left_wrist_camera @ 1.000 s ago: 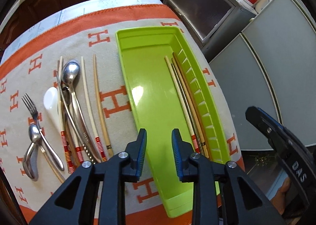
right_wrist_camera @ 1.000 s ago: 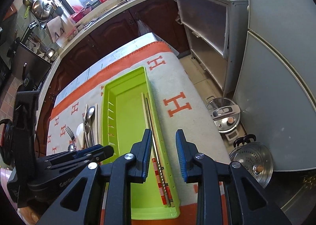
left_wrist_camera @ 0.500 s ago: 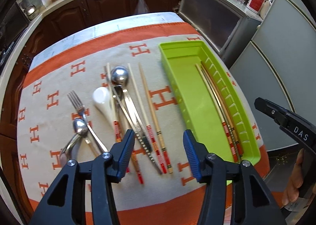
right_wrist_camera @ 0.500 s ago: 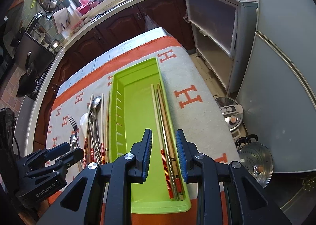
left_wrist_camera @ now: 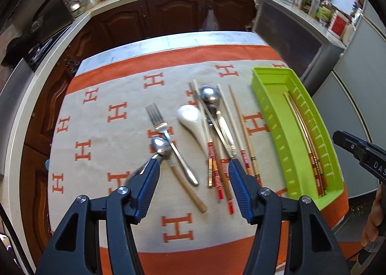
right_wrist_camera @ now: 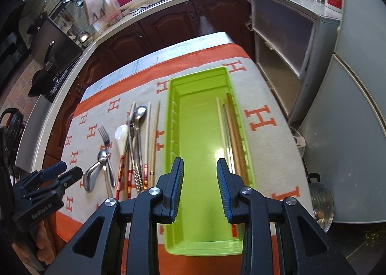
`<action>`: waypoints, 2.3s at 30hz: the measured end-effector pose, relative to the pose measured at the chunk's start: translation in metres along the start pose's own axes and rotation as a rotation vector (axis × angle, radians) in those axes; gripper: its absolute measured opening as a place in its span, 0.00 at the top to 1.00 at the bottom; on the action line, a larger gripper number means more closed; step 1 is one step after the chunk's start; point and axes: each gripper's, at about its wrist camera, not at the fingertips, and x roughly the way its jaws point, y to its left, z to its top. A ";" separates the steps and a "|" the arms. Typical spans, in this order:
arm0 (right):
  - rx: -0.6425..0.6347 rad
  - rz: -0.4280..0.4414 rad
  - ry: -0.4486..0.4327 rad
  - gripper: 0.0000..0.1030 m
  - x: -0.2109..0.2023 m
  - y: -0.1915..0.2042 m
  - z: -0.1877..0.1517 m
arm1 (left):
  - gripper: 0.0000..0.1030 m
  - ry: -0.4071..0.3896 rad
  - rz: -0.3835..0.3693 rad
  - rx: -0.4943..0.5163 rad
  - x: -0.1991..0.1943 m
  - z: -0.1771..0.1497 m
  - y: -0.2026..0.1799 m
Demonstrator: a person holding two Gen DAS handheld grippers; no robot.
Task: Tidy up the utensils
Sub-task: 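Grasp a red-striped wooden chopstick with the right tool, then lower the chopstick into the tray with the right tool while the left tool grasps another chopstick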
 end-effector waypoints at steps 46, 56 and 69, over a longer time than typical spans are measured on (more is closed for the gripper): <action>-0.111 -0.129 0.358 0.86 0.200 0.121 0.042 | 0.44 0.068 -0.099 -0.138 0.054 -0.002 0.073; -0.210 -0.170 0.374 0.94 0.209 0.138 0.041 | 0.44 0.082 -0.102 -0.138 0.056 -0.003 0.071; -0.003 0.055 0.272 0.94 0.129 0.078 0.059 | 0.44 0.073 -0.126 -0.113 0.049 0.009 0.056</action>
